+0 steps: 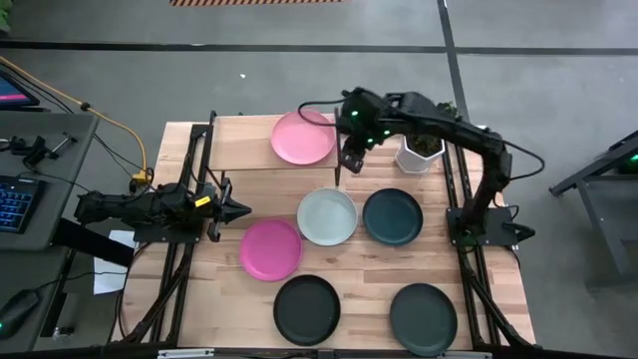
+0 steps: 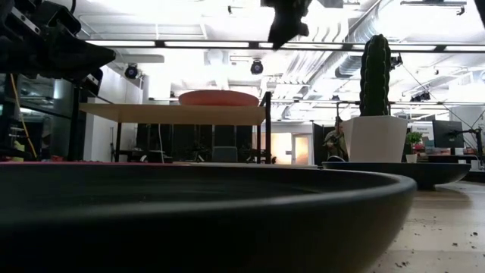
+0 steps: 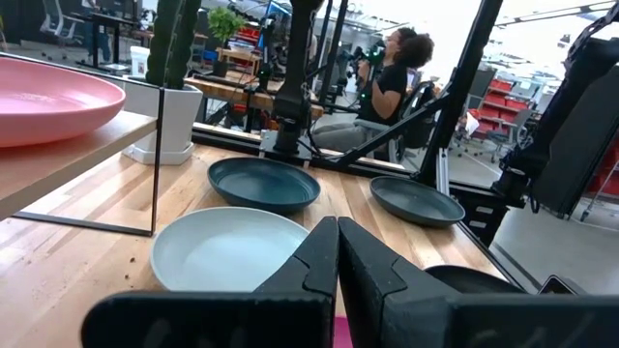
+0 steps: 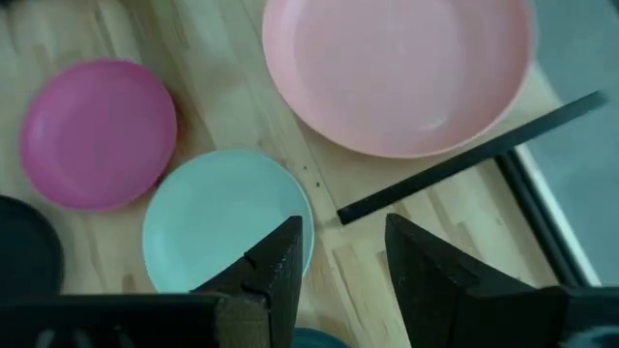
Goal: Place and stack plates onto a shelf
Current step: Put the black plate on the shelf
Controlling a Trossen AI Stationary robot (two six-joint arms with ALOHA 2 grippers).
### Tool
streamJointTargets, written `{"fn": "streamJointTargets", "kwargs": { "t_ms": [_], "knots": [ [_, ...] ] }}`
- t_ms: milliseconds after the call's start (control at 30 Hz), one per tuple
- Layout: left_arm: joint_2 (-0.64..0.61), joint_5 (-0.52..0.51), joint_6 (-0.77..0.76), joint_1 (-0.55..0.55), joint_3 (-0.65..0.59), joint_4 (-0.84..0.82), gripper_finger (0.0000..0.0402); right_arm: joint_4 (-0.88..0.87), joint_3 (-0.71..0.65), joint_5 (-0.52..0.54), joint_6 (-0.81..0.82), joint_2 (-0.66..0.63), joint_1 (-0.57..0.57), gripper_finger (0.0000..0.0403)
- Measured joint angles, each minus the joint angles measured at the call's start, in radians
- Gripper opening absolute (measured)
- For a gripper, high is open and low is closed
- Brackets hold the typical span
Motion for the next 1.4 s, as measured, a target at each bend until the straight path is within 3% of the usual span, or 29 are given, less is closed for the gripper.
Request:
{"fn": "streamJointTargets", "kwargs": {
  "t_ms": [200,467,700,933,1167,1300,1400],
  "knots": [
    [0.000,0.000,0.000,0.000,0.000,0.000,0.0000,0.058,-0.064,-0.004,0.004,-0.135,0.000,0.0130],
    [0.000,0.000,0.000,0.000,0.000,0.000,0.0000,0.462,-0.632,-0.042,0.123,-0.516,0.000,0.0130],
    [0.000,0.000,0.000,0.000,0.000,0.000,0.0000,0.814,-0.931,-0.176,0.230,-0.742,0.000,0.0130],
    [0.000,0.000,0.000,0.000,0.000,0.000,0.0000,0.848,-1.019,-0.182,0.221,-0.813,0.000,0.0130],
    [0.000,0.000,0.000,0.000,0.000,0.000,0.0000,0.800,-1.055,-0.287,0.223,-0.884,0.033,0.0130],
    [0.000,0.000,0.000,0.000,0.000,0.000,0.0000,0.752,-1.103,-0.260,0.244,-0.958,0.084,0.0130],
    [0.000,0.000,0.000,0.000,0.000,0.000,0.0000,0.818,-1.168,-0.217,0.306,-1.018,0.128,0.0130]
  ]
}}
